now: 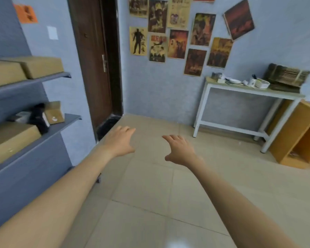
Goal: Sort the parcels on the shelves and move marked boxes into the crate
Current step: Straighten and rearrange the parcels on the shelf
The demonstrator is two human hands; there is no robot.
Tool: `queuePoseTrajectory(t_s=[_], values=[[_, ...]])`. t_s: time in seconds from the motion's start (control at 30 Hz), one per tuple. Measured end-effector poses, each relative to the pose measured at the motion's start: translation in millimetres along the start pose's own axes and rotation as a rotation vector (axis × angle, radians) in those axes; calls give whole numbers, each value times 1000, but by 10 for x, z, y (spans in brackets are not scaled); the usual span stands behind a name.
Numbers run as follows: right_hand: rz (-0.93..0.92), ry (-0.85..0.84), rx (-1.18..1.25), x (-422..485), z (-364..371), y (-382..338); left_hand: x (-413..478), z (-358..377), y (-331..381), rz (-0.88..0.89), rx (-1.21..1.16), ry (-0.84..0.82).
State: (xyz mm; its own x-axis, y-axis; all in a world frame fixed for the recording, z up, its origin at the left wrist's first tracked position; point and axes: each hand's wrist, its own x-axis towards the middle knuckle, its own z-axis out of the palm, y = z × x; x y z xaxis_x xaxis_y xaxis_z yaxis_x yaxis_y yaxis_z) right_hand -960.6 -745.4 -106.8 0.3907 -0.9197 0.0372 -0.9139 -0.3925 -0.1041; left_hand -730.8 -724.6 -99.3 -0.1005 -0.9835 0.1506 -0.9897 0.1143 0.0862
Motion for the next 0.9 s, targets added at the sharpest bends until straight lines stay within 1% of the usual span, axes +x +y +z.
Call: queuePoseTrajectory(t_s=[0.13,0.27,0.37,0.43,0.53,0.63,0.77,0.9], values=[[-210,39,8,364,-76,-1455,-736,-522,-1219,-139,95,18],[-446,47,16,583,-152,-2954,-1631,-1010,-2345,-349,179,19],[-616,21,15,665,-230,-3867,-2306,-1366,-2962,-500,199,20],[-755,25,14,708,-337,-4532,-2851,-1670,-3352,-618,222,64],[-952,104,32,736,-587,-5536,-3657,-2118,-3782,-786,283,187],[-1117,197,73,738,-832,-6425,-4260,-2471,-4028,-911,350,282],[-1282,310,148,720,-1067,-7376,-4791,-2727,-4314,-1095,396,302],[-1383,283,203,756,-1063,-8035,-5110,-2785,-4624,-1274,331,298]])
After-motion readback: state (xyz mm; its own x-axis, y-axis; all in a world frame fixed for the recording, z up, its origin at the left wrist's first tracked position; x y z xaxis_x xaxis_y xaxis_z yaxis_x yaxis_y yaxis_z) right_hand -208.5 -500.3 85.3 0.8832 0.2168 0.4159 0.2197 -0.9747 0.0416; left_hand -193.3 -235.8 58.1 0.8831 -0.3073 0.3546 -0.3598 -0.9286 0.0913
